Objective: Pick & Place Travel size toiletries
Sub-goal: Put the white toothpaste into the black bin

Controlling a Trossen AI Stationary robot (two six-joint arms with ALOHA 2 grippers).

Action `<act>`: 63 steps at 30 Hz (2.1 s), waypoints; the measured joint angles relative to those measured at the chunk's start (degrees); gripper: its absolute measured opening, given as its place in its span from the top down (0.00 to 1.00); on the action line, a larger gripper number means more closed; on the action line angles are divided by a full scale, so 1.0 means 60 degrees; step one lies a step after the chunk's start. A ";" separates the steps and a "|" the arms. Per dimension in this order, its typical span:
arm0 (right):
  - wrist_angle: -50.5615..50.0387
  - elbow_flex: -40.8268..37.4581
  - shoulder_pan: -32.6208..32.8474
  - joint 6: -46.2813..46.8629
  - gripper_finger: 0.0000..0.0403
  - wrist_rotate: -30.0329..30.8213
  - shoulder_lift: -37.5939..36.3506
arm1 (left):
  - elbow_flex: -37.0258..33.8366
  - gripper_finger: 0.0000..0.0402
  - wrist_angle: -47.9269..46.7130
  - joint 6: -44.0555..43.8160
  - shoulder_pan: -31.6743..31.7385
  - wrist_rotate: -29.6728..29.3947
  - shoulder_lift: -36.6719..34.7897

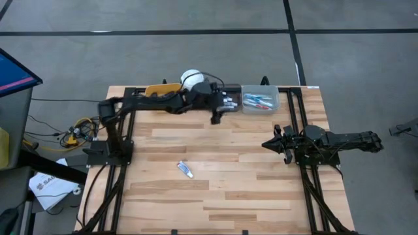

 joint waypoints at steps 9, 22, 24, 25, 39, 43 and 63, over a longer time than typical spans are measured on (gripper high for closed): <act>0.0001 0.0000 0.0001 -0.0001 0.99 0.0000 0.0004 | -0.2258 0.36 -0.2304 0.0338 -0.1735 0.3593 -0.3934; 0.0002 0.0002 0.0002 -0.0002 0.99 0.0000 0.0000 | -0.6951 0.32 -0.0584 -0.0291 -0.5048 0.3077 -0.5656; 0.0002 0.0004 0.0000 -0.0002 0.99 0.0000 0.0000 | -0.7114 0.32 -0.0274 -0.0602 -0.5398 0.2757 -0.5174; 0.0002 0.0000 0.0000 -0.0002 0.99 0.0000 0.0000 | -0.7118 0.32 -0.0070 -0.0716 -0.5502 0.2621 -0.4879; 0.0001 0.0000 0.0004 -0.0002 0.99 0.0000 0.0004 | -0.6563 0.32 0.2144 -0.1003 -0.5610 0.1848 -0.1169; 0.0001 0.0002 0.0003 -0.0001 0.99 0.0000 0.0001 | -0.6404 0.32 0.2277 -0.1138 -0.5606 0.1848 -0.0672; -0.0001 0.0001 0.0004 0.0001 0.99 0.0000 0.0003 | -0.6417 0.82 0.1982 -0.1284 -0.5595 0.1023 -0.0843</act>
